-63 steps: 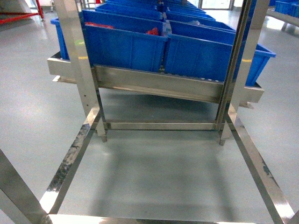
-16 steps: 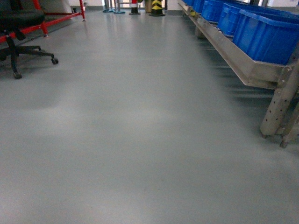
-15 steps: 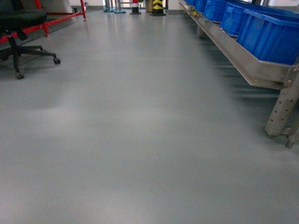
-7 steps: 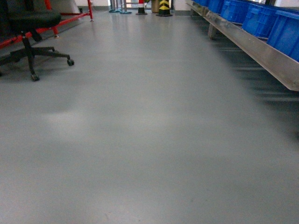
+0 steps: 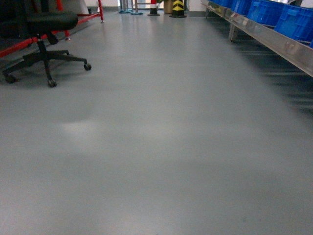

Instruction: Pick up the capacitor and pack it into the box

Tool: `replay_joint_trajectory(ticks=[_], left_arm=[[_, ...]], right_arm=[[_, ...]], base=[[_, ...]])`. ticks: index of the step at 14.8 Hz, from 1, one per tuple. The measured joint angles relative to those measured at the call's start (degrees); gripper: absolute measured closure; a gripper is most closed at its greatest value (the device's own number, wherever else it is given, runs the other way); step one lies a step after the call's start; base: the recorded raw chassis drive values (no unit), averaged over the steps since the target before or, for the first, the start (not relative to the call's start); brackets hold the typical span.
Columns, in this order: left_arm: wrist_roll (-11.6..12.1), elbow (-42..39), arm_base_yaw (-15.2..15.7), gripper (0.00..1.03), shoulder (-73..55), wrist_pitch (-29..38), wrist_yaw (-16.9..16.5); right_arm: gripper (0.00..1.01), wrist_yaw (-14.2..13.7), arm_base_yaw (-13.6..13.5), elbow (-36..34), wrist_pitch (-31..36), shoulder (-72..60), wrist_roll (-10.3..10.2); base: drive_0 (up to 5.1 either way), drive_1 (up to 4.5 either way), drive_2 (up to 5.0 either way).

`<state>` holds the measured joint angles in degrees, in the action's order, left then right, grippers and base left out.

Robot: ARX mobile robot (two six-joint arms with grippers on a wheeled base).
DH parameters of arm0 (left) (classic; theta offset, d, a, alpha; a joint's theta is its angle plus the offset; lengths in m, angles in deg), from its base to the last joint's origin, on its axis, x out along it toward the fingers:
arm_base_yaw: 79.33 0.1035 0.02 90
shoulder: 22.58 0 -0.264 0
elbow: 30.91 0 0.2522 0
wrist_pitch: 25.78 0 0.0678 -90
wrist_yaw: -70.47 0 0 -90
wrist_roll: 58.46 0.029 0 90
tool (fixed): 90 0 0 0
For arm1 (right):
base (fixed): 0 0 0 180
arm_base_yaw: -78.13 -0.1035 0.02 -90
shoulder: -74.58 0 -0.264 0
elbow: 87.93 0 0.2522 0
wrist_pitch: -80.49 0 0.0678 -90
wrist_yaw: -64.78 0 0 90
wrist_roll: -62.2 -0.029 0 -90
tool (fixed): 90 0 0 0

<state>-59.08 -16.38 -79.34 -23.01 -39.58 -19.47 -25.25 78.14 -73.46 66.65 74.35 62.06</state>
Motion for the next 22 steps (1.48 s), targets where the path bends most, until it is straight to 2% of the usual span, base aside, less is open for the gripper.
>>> replay_joint_trajectory(ticks=[22], left_arm=[[0.02, 0.0, 0.0, 0.59, 0.0, -0.37, 0.0]], right_arm=[[0.03, 0.04, 0.0, 0.0, -0.15, 0.0, 0.0]], base=[[-4.9, 2.47, 2.4]])
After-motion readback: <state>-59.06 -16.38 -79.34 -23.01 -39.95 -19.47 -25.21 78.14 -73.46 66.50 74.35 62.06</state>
